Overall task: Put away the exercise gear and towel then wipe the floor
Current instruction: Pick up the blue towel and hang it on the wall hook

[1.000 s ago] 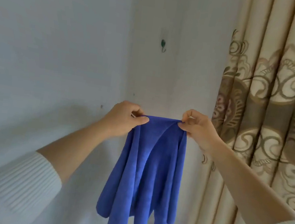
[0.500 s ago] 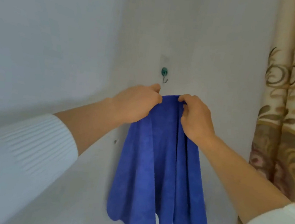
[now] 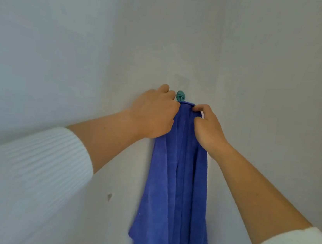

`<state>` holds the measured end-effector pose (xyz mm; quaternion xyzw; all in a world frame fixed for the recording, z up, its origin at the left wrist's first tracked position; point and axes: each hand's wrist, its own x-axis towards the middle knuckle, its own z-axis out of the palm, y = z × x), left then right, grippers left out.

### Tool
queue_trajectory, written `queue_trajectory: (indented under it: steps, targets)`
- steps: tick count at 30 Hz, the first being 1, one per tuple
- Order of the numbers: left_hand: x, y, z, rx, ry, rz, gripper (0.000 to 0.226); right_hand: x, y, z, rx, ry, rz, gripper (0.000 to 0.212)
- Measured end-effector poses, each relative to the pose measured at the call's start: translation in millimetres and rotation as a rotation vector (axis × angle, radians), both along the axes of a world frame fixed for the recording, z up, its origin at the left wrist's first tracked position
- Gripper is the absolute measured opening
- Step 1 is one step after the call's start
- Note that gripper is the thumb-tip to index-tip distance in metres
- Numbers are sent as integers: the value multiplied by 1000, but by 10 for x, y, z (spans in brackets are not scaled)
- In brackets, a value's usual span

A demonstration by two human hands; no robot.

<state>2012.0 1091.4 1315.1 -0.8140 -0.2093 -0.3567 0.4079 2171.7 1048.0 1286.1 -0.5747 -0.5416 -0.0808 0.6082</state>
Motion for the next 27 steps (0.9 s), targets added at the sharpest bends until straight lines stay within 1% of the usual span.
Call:
queue_trajectory:
  steps: [1,3,6,8,9,10,11,13,16,17,19,22,24,27]
  targets:
    - [15,1,-46,-18,1,-8,7,27,0,-43,-3,12,-10,40]
    - [51,-20,-153,-113,-27,-43,11,90,-13,-145,-42,35,-19,33]
    - [113,-70,-317,-388,-89,-141,22,115,-96,-281,-101,83,47,29]
    - [108,-96,-420,-585,-126,-246,19,91,-171,-358,-107,94,95,36]
    - [87,-111,-475,-661,-133,-274,12,72,-210,-403,-130,80,107,43]
    - [57,-128,-536,-712,-115,-271,12,60,-236,-456,-164,56,109,51]
    - [15,-151,-610,-749,-79,-250,20,43,-257,-517,-194,31,103,56]
    - [-88,-192,-763,-791,-20,-198,30,-2,-298,-626,-189,-7,43,55]
    - [-330,-275,-934,-764,-35,-173,56,-174,-418,-722,-18,-43,-126,46]
    - [-442,-304,-987,-720,-58,-165,59,-274,-470,-757,40,-66,-176,43]
    - [-740,-363,-1116,-602,-142,-156,56,-544,-549,-875,128,-100,-203,39]
    - [-1305,-429,-1421,-421,-296,-206,47,-1082,-571,-1186,181,-118,-118,36]
    - [-1687,-462,-1662,-348,-371,-228,43,-1448,-548,-1435,174,-126,-52,35]
    - [-2537,-573,-2110,-348,-437,-142,41,-2242,-508,-1829,148,-235,57,32]
